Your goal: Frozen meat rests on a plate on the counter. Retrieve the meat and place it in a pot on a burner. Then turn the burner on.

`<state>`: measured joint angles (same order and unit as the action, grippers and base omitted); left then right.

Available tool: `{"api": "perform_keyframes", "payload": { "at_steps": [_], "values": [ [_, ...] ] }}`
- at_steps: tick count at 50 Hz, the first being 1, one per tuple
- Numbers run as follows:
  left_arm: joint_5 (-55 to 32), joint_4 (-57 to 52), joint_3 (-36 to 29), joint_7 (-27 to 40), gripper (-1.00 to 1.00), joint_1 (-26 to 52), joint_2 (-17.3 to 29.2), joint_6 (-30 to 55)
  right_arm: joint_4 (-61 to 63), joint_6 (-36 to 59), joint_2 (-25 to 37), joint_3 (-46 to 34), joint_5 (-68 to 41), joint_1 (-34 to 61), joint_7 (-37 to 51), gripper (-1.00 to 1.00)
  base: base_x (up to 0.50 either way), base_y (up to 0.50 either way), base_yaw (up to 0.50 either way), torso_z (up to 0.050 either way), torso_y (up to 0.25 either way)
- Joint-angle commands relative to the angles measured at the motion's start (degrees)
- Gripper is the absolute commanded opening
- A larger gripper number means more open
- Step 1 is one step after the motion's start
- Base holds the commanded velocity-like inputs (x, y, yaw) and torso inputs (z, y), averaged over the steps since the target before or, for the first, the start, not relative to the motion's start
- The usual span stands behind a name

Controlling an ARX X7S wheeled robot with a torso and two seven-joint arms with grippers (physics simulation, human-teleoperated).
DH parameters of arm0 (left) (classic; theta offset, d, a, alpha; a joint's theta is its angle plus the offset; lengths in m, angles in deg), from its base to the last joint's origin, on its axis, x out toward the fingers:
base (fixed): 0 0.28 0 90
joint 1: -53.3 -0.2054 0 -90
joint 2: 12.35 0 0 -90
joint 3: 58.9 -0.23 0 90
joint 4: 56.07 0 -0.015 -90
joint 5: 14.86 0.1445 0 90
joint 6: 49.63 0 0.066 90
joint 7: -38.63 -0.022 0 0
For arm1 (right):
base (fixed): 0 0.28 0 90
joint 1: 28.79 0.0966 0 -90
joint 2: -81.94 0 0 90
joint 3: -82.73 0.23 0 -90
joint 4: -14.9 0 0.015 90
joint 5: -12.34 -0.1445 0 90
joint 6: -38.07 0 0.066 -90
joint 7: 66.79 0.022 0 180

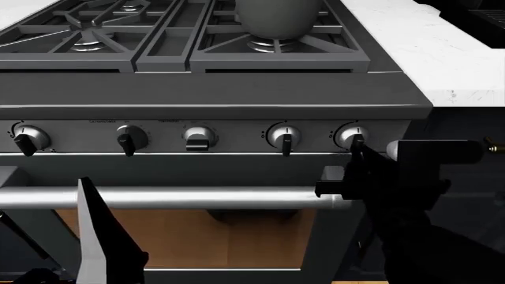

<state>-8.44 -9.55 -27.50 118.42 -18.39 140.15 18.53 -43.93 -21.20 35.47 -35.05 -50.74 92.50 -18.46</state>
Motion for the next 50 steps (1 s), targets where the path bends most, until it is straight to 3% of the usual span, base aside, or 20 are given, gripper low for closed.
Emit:
{"api": "perform_keyframes", "payload": {
  "at_steps": [1,50],
  "values": [
    [0.0,-0.1,0.4,-0.3,1.0,-0.4,-0.1,0.2,0.5,-0.5,0.1,-0.3,0.6,0.1,-1.0,-1.0,0.0,0.0,0.0,0.0,0.0],
    [-0.2,-0.1,2.3,-1.0,1.0,-1.8,-0.5,0.1,0.8,4.2,2.4,-10.8,15.6,4.5,-9.9,-1.0,0.0,0.0,0.0,0.0,0.0]
  ]
}}
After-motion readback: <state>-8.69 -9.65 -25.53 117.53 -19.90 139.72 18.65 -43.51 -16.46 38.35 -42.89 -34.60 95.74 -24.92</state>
